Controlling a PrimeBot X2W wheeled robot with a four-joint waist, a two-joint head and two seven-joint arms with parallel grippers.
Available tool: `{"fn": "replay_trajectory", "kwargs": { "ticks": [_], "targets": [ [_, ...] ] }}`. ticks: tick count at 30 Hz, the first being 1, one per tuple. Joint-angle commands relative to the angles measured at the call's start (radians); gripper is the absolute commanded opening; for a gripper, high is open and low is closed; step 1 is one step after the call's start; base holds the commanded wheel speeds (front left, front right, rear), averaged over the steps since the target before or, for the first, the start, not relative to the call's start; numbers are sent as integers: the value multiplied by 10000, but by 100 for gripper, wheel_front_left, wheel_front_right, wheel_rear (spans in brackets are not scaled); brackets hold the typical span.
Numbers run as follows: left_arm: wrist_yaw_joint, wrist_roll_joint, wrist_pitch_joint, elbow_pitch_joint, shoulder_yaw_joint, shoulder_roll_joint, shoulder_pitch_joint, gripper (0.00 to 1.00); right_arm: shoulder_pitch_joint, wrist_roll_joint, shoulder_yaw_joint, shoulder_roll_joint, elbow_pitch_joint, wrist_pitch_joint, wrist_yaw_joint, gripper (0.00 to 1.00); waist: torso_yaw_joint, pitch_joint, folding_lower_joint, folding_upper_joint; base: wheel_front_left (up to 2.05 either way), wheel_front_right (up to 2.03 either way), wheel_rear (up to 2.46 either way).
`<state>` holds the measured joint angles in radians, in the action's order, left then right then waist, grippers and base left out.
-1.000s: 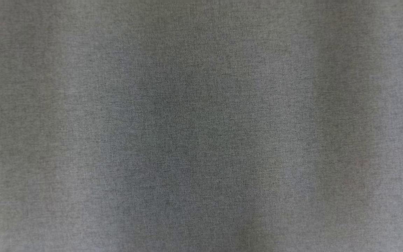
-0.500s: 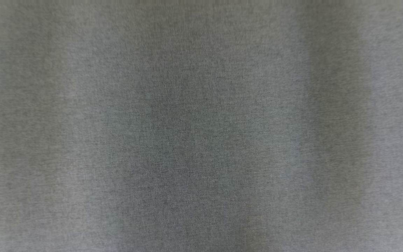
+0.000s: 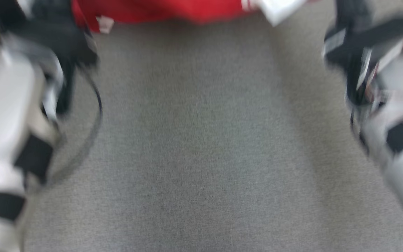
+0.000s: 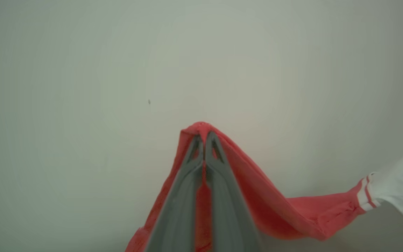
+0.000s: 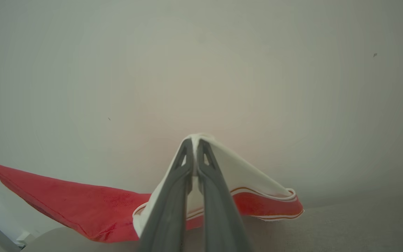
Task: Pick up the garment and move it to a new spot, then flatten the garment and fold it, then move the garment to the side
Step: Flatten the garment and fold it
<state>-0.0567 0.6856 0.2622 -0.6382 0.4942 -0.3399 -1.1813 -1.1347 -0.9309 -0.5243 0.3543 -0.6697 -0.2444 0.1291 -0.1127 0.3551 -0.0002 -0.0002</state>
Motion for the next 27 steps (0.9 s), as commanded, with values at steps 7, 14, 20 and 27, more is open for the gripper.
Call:
{"fn": "replay_trajectory", "kwargs": {
  "ticks": [7, 14, 20, 27],
  "targets": [
    [942, -226, 23, 3038, -674, -74, 5089, 0, 4783, -419, 55, 708, 2196, -197, 26, 0, 190, -1600, 2, 2, 0, 0, 0],
    [1461, -265, 24, 4237, -1335, 141, 8600, 0, 8241, -45, 799, 663, 3100, -210, 26, 0, 187, -1919, 2, 2, 0, 0, 0],
    [1625, -1047, 24, 4156, -1634, 251, 10312, 0, 10172, 484, 1428, 410, 3311, -106, 26, 0, 272, -2220, 2, 2, 0, 0, 0],
    [1586, -1928, 24, 3698, -2106, 550, 11699, 0, 12414, 1250, 2194, -60, 4084, 549, 26, 0, 238, -2368, 2, 2, 0, 0, 0]
  ]
}}
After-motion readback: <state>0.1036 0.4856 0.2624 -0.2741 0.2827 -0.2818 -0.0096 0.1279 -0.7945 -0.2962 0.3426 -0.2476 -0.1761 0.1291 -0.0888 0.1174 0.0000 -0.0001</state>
